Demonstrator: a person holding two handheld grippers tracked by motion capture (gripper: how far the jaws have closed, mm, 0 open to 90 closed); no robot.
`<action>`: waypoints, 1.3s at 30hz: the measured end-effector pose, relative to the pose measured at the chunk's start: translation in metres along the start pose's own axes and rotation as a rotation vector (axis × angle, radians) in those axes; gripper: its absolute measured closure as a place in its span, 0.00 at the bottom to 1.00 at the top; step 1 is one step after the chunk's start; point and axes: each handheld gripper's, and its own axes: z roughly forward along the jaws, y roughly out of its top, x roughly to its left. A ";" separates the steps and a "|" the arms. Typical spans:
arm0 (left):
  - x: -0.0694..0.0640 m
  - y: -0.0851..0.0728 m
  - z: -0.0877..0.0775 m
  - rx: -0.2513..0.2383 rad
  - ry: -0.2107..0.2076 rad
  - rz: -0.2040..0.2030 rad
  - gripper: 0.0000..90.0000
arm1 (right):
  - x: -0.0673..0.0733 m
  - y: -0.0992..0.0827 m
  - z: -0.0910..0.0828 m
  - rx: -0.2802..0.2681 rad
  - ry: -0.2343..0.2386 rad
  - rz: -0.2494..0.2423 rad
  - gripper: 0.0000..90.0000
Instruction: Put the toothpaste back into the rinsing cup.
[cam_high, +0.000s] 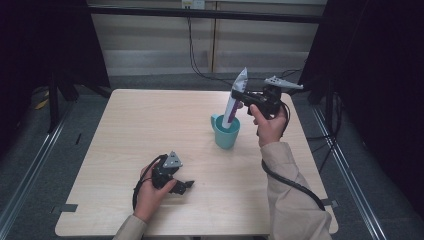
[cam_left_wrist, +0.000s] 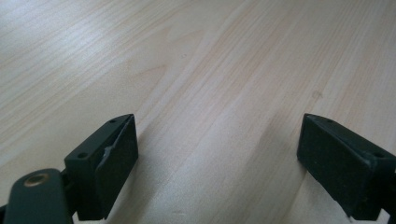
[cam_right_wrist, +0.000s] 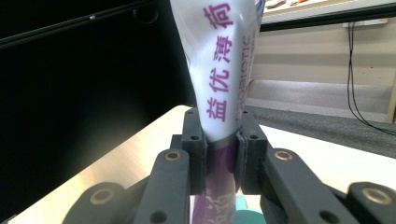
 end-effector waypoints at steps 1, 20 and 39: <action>0.000 0.000 0.000 0.000 0.000 0.000 0.13 | -0.001 0.000 0.000 0.000 -0.004 -0.001 0.85; 0.000 0.000 0.000 0.003 0.000 0.000 0.13 | -0.012 -0.020 0.014 0.023 -0.060 0.001 0.85; 0.000 0.000 -0.001 0.010 -0.003 0.007 0.13 | -0.012 -0.042 0.027 0.062 -0.091 -0.043 0.85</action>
